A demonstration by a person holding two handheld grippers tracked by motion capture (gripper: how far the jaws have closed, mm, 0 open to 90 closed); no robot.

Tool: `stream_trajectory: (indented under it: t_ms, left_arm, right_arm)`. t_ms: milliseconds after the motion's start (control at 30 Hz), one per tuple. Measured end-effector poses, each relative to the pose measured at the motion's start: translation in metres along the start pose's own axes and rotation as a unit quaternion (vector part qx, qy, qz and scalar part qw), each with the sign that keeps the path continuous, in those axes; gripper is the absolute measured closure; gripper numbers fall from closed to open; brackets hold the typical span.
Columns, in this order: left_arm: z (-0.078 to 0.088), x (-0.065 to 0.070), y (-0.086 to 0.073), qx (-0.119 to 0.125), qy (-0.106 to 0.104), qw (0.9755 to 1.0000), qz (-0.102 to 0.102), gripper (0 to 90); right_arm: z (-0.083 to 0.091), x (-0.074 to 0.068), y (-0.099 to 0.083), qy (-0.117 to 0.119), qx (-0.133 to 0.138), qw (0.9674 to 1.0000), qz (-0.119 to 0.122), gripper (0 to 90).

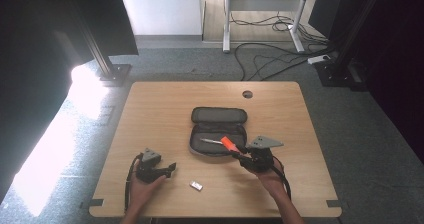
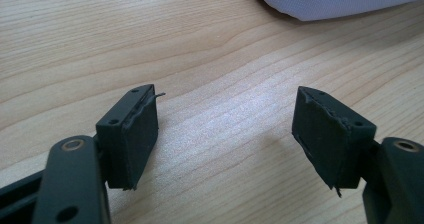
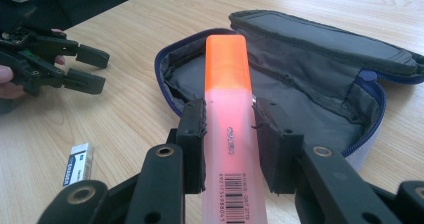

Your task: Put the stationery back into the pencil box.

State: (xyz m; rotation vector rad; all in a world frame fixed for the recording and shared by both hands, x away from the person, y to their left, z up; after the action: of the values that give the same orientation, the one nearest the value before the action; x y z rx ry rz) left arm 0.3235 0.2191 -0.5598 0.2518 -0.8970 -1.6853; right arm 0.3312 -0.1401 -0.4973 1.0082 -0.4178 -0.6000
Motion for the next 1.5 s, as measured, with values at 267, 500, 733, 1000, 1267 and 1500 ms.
stream_trajectory:
  t_ms: [267,500,733,1000,1267,1500]
  left_arm:
    - [0.000,0.000,0.000,0.000,0.000,1.0000,0.000,27.0]
    - [0.000,0.000,0.000,0.001,0.001,1.0000,0.000,27.0]
    - [0.000,0.001,0.000,0.001,0.002,1.0000,-0.001,27.0]
    - [0.000,0.001,0.000,0.000,0.003,1.0000,-0.002,27.0]
    - [0.000,0.001,0.000,0.000,0.002,1.0000,-0.001,27.0]
    - [0.000,0.001,0.000,0.000,0.003,1.0000,-0.002,27.0]
  right_arm:
    - [-0.005,0.001,0.005,0.002,0.001,1.0000,0.003,65.6]
    - [-0.008,0.005,0.011,0.006,0.003,1.0000,0.003,65.6]
    - [-0.013,0.011,0.017,0.005,0.000,1.0000,0.006,65.6]
    - [-0.018,0.020,0.021,-0.003,-0.004,1.0000,0.003,65.6]
    - [-0.023,0.027,0.022,-0.008,-0.002,1.0000,-0.001,65.6]
    - [-0.028,0.033,0.022,-0.011,0.002,0.9999,-0.007,65.6]
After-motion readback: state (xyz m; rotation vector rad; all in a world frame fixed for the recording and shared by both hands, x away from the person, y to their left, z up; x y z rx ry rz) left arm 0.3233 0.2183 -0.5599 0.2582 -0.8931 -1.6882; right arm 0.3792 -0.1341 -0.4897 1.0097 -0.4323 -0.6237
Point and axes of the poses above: each handheld gripper's, and its own axes: z roughly backward along the jaws, y roughly out of its top, x roughly to its right, the point moved 2 cm from there along -z, roughly forward along the jaws, and after that the axes turned 13 degrees about z, right-handed, at the moved point
